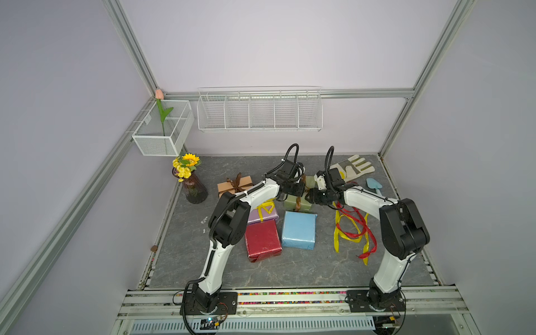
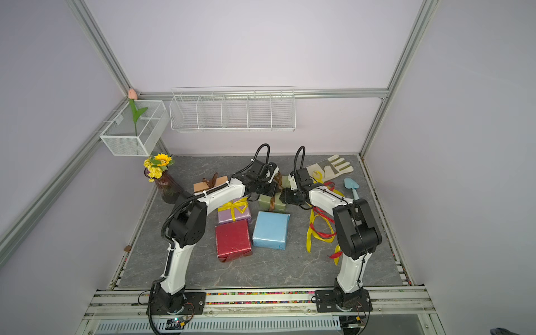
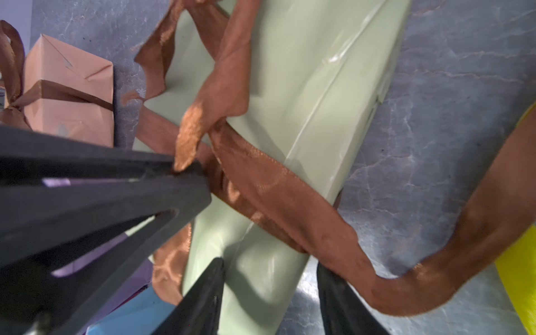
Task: Untie the ribbon bows on the gift boxes
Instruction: Untie the ribbon from the gift box.
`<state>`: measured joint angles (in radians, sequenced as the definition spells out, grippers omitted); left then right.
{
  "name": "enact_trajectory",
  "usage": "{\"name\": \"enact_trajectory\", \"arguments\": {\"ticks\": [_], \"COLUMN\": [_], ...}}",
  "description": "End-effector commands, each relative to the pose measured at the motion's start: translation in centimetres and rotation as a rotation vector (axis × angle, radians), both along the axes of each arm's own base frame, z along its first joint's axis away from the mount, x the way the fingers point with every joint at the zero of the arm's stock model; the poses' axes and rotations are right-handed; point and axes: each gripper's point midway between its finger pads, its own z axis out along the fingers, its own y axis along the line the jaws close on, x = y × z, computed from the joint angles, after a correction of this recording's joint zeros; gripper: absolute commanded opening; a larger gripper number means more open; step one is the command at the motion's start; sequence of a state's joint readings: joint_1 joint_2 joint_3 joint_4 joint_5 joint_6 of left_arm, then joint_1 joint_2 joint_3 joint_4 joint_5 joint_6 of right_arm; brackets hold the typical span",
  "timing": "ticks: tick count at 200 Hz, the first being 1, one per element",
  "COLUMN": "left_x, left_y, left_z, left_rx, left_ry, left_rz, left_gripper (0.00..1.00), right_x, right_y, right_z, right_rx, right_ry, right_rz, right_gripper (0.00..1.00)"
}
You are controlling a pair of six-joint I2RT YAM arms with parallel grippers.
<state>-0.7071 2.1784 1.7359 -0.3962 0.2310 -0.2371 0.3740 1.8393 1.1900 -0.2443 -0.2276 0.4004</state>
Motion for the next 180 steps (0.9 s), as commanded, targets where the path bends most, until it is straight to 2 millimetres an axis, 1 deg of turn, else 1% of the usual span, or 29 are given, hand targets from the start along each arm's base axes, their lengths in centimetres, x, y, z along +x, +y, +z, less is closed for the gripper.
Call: {"name": "enact_trajectory", "arguments": {"ticks": [1, 6, 27, 49, 77, 112, 133, 157, 180], "left_x": [-0.7, -0.9, -1.8, -2.9, -5.0, -8.5, -10.7, -13.0, -14.1], "left_y": [0.8, 1.0, 2.0, 3.1, 4.8, 6.9, 7.9, 8.4, 8.2], "left_z": [4.0, 4.3, 5.4, 5.8, 5.3, 5.1, 5.1, 4.8, 4.0], "left_rx": [-0.039, -0.041, -0.042, -0.04, -0.033, -0.019, -0.001, 0.006, -0.003], "left_ry": [-0.049, -0.053, -0.062, -0.054, -0.026, -0.025, -0.027, -0.008, 0.024], "left_rz": [0.022, 0.025, 0.035, 0.051, 0.078, 0.082, 0.056, 0.013, -0.017], "left_gripper": [0.02, 0.0, 0.0, 0.0, 0.0, 0.0, 0.0, 0.0, 0.01], "right_x": [-0.5, -0.4, -0.4, -0.4, -0.3, -0.1, 0.0, 0.2, 0.4], "right_y": [-0.1, -0.1, 0.0, 0.0, 0.0, 0.1, 0.1, 0.1, 0.0], "right_z": [-2.3, -2.4, -2.7, -3.1, -3.3, -3.7, -4.0, -4.2, -4.4], "right_rx": [-0.003, 0.0, 0.005, 0.001, -0.002, -0.006, -0.011, -0.015, -0.021], "right_ry": [0.056, 0.059, 0.065, 0.071, 0.073, 0.082, 0.084, 0.088, 0.091], "right_rz": [-0.021, -0.022, -0.024, -0.023, -0.02, -0.017, -0.018, -0.019, -0.021], "right_gripper": [0.54, 0.54, 0.54, 0.54, 0.54, 0.54, 0.54, 0.54, 0.54]}}
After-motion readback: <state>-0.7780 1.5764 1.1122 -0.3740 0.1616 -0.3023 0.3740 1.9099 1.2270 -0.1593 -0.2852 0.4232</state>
